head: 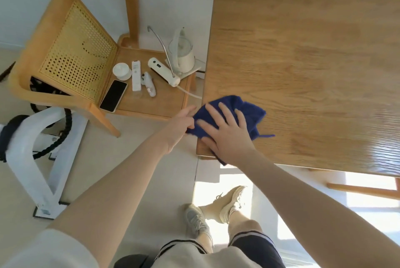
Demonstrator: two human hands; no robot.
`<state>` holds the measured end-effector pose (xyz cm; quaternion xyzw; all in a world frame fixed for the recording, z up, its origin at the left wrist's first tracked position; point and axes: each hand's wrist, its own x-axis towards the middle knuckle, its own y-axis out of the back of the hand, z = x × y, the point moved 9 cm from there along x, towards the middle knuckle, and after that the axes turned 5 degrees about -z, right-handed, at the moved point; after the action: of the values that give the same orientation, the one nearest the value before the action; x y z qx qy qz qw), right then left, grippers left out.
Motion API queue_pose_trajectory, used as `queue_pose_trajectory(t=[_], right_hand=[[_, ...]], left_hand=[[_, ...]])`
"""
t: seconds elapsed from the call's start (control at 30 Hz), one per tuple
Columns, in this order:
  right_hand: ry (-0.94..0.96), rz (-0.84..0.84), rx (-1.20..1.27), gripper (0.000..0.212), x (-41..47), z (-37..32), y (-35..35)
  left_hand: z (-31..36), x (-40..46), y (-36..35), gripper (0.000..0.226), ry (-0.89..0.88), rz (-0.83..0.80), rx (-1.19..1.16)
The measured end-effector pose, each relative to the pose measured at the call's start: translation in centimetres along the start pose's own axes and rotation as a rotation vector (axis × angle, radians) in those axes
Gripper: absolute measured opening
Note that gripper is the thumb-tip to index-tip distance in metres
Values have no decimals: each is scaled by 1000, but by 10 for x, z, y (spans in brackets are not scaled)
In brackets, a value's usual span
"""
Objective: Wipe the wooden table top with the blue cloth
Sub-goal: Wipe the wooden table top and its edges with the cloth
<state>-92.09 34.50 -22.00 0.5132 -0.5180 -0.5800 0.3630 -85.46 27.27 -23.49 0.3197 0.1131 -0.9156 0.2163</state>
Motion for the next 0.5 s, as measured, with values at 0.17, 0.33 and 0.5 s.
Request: queue_pose_trajectory(t=[0.17,0.33,0.5], right_hand=[[203,11,0,44,-8,2,-3],[-88,34,118,46,69,58,25],[-456,219,449,35,109,116,65]], left_hand=[[13,23,24,45,28,126,49],[66,33,55,37,-185,314,237],[105,45,64,39,-252,350,442]])
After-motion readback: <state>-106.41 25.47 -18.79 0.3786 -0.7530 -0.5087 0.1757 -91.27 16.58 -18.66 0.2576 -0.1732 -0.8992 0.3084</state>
